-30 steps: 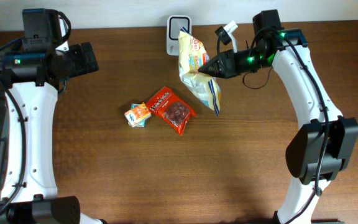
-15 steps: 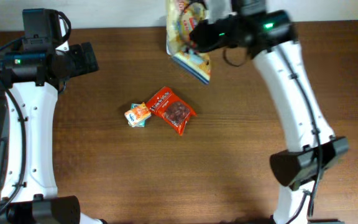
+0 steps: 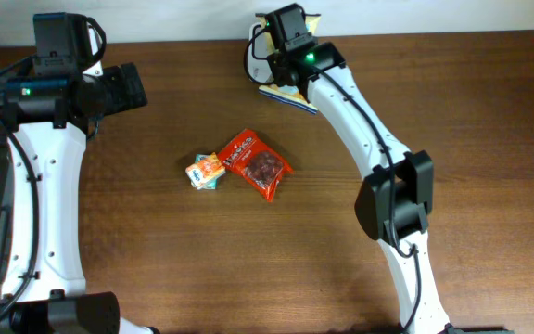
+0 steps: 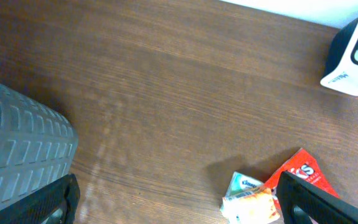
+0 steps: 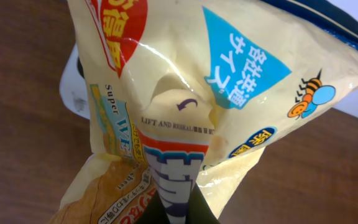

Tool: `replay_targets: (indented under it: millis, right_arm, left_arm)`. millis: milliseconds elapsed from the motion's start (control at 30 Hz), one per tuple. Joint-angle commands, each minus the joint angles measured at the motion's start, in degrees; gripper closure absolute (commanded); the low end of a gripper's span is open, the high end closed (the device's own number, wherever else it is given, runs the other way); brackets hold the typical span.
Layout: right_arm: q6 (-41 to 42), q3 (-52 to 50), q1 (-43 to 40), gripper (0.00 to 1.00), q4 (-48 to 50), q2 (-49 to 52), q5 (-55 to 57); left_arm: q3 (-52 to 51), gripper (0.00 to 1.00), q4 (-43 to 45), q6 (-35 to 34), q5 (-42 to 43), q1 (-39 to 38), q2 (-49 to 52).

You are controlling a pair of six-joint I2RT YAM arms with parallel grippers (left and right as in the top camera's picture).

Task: Scan the item barcode
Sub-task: 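Hold the wipes package barcode in front of the scanner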

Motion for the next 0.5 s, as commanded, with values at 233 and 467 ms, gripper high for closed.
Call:
replay_targets:
  millis: [233, 467]
  right_arm:
    - [-0.6, 0.9, 0.5, 0.96, 4.2, 3.8, 0.7]
    - [-0.7, 0.9, 0.5, 0.96, 2.4, 4.1, 0.6]
  left_arm:
    - [-0.2, 0.01, 0.1, 0.3, 0.2, 0.1, 0.2]
    - [-0.2, 0.01, 0.1, 0.3, 0.2, 0.1, 0.2]
